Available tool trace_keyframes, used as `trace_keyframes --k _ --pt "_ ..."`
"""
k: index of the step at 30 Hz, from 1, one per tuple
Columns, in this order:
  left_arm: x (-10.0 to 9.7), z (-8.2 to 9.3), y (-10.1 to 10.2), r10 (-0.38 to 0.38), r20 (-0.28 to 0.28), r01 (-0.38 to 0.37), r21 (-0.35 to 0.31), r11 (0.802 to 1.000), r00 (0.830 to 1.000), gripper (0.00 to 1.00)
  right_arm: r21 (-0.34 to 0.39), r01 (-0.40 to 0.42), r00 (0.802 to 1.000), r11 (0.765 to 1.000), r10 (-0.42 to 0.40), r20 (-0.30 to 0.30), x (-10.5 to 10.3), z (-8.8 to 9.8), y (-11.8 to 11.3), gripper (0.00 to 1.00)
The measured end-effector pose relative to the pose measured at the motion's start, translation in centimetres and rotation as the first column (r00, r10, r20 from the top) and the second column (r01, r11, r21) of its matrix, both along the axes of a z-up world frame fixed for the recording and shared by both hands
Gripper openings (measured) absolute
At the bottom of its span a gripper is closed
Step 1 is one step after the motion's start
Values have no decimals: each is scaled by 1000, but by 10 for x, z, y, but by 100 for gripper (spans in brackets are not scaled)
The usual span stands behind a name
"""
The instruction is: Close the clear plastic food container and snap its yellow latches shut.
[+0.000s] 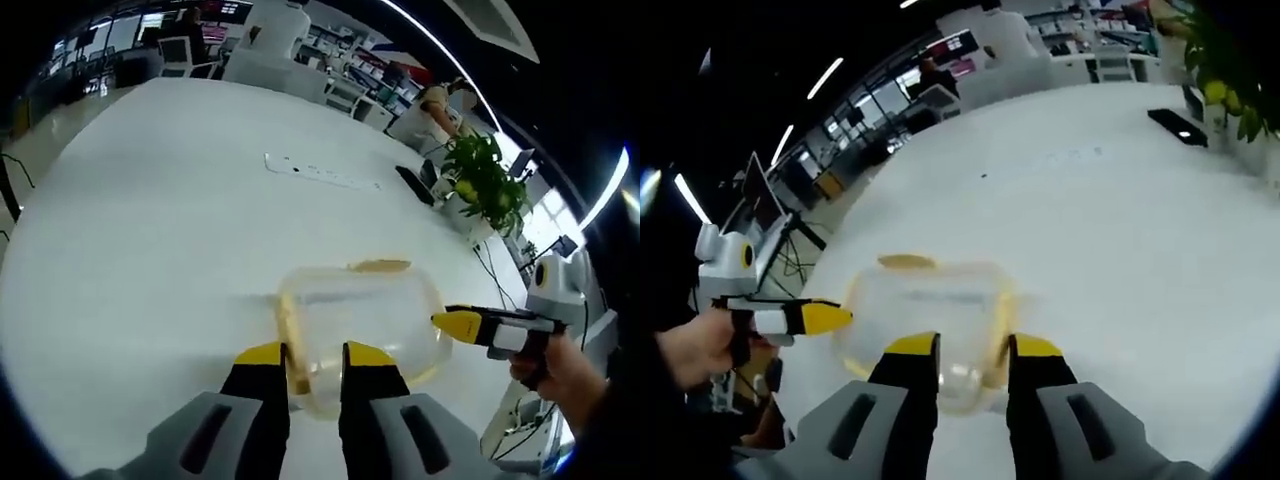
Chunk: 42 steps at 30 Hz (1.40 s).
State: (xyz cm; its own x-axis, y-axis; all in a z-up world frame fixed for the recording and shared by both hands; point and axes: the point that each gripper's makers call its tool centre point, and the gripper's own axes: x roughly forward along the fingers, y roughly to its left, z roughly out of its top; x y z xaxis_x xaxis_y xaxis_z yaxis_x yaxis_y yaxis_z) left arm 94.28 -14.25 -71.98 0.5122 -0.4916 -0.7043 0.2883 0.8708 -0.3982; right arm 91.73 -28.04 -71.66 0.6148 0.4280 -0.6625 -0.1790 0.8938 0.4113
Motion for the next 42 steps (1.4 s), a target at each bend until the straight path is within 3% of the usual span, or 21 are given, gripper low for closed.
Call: trace_keyframes --k 3,10,12,13,16,21,25,30,33,36,38,42 --pt "1 -1 0 2 12 -2 -8 1000 1000 11 3 0 1000 1000 0 8 -1 0 0 23" --pt "-2 -1 4 -34 -23 33 -38 999 999 15 40 3 999 999 -4 34 1 -1 -2 26" --pt "-4 2 5 -72 22 72 -12 997 997 15 14 -35 998 999 34 48 0 -1 1 28" --pt "-5 5 6 -120 61 118 32 993 991 15 -22 -59 996 998 61 61 0 0 1 29" --pt "-8 9 6 -152 78 147 64 987 985 21 -64 -75 992 995 81 93 4 6 0 29" --pt "-5 22 6 -210 128 198 102 975 969 21 -82 -93 986 992 103 130 9 17 0 25" --pt "-3 34 1 -300 198 269 170 948 933 20 -46 -120 977 992 126 171 12 28 7 17" --pt "-3 41 -10 -419 234 371 221 902 878 15 -52 -175 968 983 181 176 14 28 17 15" --pt "-1 38 -12 -467 230 400 284 871 854 15 -51 -189 965 981 196 175 15 28 20 14" --pt "-3 38 -18 -490 224 429 272 861 842 15 -45 -197 963 979 202 179 15 29 22 13" --pt "-4 37 -22 -532 219 464 296 835 818 15 -51 -201 962 978 207 177 17 29 22 12" --pt "-5 36 -30 -564 206 502 284 817 800 15 -55 -218 959 974 225 175 20 29 24 12"
